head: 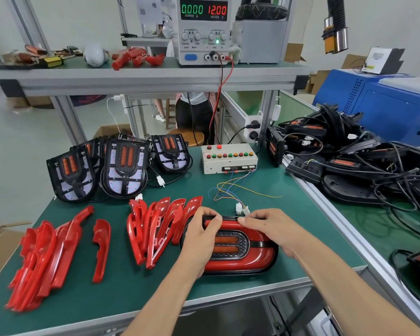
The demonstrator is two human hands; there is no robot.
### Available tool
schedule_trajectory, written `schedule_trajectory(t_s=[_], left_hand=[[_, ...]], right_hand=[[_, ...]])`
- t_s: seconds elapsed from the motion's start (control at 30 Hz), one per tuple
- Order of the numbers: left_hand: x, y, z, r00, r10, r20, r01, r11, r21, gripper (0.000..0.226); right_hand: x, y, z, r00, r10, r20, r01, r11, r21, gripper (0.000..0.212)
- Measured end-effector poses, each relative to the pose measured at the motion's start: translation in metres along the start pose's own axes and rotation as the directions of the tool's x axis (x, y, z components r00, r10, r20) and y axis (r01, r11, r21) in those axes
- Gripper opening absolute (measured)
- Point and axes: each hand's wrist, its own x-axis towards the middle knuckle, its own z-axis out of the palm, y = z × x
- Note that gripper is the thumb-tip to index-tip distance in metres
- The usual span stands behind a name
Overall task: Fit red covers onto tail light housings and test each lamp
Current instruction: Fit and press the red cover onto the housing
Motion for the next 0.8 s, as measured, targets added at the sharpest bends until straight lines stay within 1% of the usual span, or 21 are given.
schedule_trajectory(t_s=[0.07,0.2,0.3,0.4,0.47,0.57,0.67,0.73,0.8], left_hand=[[0.000,0.000,0.000,1.000,0.002,0.005,-0.002,1.000,-0.015,0.012],[-0.001,0.000,0.002,1.000,0.016,0.005,-0.016,0.999,-0.051,0.007],[-0.001,0.001,0.001,0.999,0.045,0.012,-0.045,0.999,-0.003,0.010],[0.000,-0.001,-0.002,1.000,-0.010,0.028,0.011,1.000,-0.012,0.007],[0.000,0.001,-0.005,0.995,-0.088,0.044,0.090,0.994,-0.057,0.009],[0.001,0.001,-0.011,0.981,-0.175,0.080,0.185,0.974,-0.129,0.010],[0.002,0.000,-0.012,0.975,-0.187,0.117,0.206,0.962,-0.179,0.008],[0.002,-0.001,-0.012,0.974,-0.183,0.136,0.207,0.959,-0.194,0.016],[0.002,-0.001,-0.012,0.970,-0.190,0.152,0.219,0.954,-0.206,0.023]], right_hand=[[0.000,-0.001,0.001,1.000,-0.003,-0.005,0.003,1.000,-0.006,0.019],[0.000,0.000,0.002,0.999,-0.033,-0.023,0.032,0.999,-0.021,0.023],[0.000,0.005,0.001,0.996,-0.092,-0.023,0.090,0.994,-0.063,0.035],[0.000,0.010,-0.001,0.994,-0.107,-0.012,0.105,0.987,-0.120,0.046],[-0.001,0.012,-0.004,0.996,-0.079,0.050,0.083,0.994,-0.076,0.052],[-0.006,0.019,-0.016,0.993,-0.082,0.082,0.078,0.996,0.052,0.046],[-0.012,0.028,-0.023,0.990,-0.120,0.076,0.113,0.989,0.098,0.039],[-0.014,0.032,-0.023,0.988,-0.138,0.075,0.129,0.984,0.122,0.038],[-0.014,0.036,-0.024,0.984,-0.160,0.080,0.143,0.973,0.182,0.036]])
